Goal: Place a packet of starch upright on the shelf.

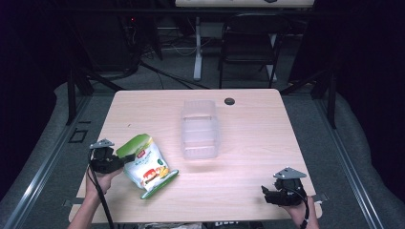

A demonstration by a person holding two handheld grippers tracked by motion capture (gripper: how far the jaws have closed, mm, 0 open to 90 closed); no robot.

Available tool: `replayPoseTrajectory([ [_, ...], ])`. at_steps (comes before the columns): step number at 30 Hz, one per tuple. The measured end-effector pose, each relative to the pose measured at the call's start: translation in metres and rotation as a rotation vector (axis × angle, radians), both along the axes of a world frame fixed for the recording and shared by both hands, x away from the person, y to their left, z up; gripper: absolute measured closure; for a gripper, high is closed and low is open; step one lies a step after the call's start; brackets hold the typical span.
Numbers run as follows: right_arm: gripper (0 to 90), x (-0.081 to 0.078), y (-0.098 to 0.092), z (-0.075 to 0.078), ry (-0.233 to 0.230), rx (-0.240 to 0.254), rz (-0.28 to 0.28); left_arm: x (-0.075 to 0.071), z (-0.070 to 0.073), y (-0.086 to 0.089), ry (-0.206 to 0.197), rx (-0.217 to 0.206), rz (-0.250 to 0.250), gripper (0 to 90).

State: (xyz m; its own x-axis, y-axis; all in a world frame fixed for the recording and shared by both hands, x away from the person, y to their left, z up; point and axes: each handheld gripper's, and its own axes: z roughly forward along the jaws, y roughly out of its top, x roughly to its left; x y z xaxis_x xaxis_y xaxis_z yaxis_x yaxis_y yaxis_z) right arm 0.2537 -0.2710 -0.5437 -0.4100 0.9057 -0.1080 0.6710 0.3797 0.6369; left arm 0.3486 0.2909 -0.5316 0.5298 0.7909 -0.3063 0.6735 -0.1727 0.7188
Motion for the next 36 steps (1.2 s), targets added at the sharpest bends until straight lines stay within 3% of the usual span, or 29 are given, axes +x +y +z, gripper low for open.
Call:
replayPoseTrajectory([
  [9,22.4,0.0,0.0,0.0,-0.001,0.001,0.002,-0.007,0.011,-0.004,-0.048,-0.015,-0.038,90.0],
  [19,22.4,0.0,0.0,0.0,0.002,-0.002,0.0,-0.014,0.023,-0.013,-0.103,0.007,-0.105,90.0],
  [36,22.5,0.001,0.0,-0.001,0.005,-0.003,-0.001,-0.016,0.032,-0.019,-0.139,0.022,-0.178,90.0],
])
